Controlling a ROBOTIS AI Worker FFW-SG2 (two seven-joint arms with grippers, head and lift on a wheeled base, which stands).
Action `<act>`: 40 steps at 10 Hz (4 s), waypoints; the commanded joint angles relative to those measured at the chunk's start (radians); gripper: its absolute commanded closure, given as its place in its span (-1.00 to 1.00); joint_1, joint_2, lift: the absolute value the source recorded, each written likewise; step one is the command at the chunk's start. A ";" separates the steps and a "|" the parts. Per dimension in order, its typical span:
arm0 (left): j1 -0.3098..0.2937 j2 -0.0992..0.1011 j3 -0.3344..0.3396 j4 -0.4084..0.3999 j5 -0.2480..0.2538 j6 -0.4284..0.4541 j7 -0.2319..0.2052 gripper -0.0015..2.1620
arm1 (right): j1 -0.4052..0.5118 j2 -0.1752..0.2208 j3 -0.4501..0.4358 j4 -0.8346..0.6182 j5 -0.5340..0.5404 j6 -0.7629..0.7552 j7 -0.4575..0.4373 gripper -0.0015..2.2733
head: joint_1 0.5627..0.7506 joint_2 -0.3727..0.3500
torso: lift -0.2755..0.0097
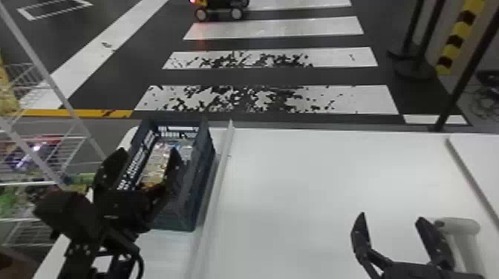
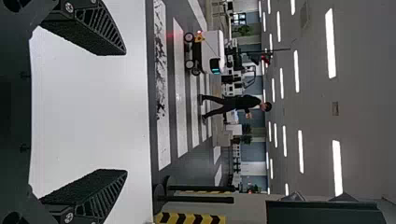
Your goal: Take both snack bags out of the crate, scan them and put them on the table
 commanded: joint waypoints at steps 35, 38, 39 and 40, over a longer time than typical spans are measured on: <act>-0.942 0.146 -0.027 0.850 0.028 1.112 -0.052 -0.87 | -0.002 -0.020 0.028 0.025 0.005 0.040 0.005 -0.92 | 0.41 0.73 | 0.28; -0.977 0.143 -0.030 0.926 -0.009 1.142 -0.107 -0.04 | -0.002 -0.024 0.030 0.025 0.004 0.040 0.006 -0.92 | 0.41 0.72 | 0.28; -0.979 0.141 -0.028 0.935 -0.008 1.142 -0.104 0.56 | -0.002 -0.024 0.030 0.025 0.004 0.040 0.006 -0.92 | 0.41 0.72 | 0.28; -0.979 0.135 -0.025 0.935 -0.006 1.158 -0.087 0.98 | -0.002 -0.024 0.028 0.024 0.004 0.040 0.006 -0.92 | 0.41 0.72 | 0.28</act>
